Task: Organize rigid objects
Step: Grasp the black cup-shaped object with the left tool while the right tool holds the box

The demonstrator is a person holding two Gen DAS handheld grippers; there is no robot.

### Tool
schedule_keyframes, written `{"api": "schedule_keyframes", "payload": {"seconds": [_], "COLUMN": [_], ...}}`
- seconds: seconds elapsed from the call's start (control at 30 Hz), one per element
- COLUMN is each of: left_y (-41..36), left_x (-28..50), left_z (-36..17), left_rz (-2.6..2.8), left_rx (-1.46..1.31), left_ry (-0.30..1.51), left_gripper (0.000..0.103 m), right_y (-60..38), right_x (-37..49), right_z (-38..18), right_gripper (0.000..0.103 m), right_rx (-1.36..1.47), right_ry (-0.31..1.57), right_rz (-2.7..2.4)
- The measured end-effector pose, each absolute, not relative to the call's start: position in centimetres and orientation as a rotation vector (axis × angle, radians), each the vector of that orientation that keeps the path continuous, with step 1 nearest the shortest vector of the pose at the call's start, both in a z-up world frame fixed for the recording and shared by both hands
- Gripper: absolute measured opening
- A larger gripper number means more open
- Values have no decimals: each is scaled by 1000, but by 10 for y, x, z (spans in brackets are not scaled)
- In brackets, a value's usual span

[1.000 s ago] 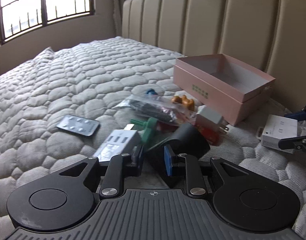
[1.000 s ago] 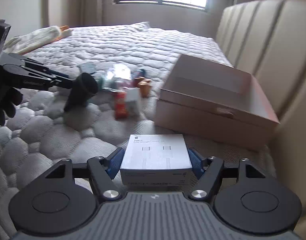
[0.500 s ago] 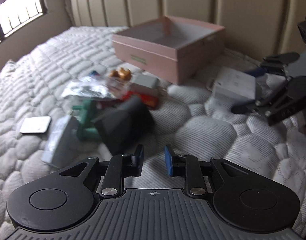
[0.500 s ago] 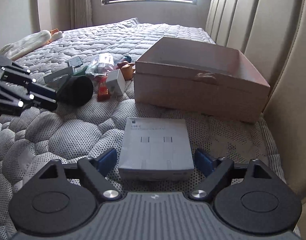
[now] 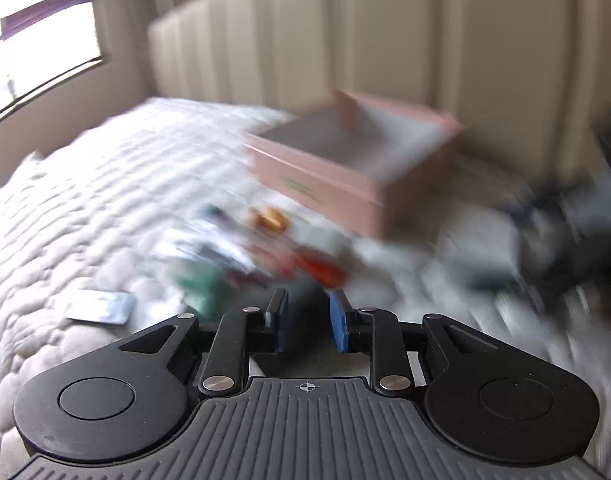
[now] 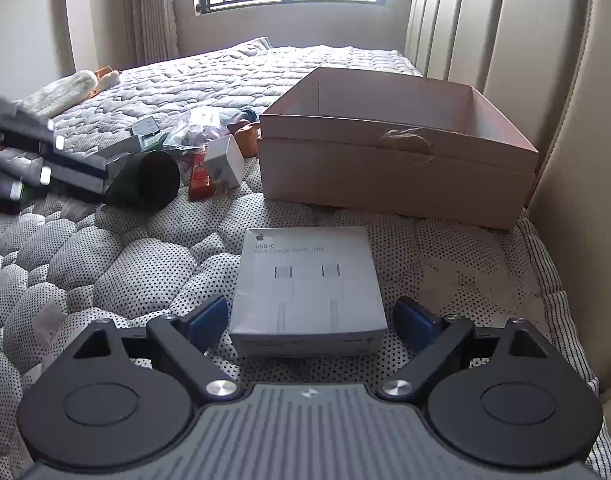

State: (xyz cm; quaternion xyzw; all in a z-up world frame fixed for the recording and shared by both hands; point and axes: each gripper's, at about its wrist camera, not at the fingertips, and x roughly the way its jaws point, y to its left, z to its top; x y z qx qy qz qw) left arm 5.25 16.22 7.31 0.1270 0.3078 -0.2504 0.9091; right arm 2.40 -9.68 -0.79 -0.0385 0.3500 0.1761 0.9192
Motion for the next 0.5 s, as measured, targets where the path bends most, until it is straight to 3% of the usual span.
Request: {"api": "schedule_keyframes", "payload": {"seconds": [0.17, 0.27, 0.5], "left_y": [177, 185, 196], "left_x": [102, 119, 70], "left_z": [59, 45, 37], "left_rz": [-435, -479, -560], "left_rx": [112, 51, 54], "left_ry": [670, 797, 886], "left_gripper": [25, 24, 24], "right_y": [-97, -97, -99], "right_x": [23, 23, 25], "right_z": [-8, -8, -9], "right_gripper": [91, 91, 93], "right_rx": [-76, -78, -60], "right_ry": [716, 715, 723], "right_rz": [360, 358, 367]}}
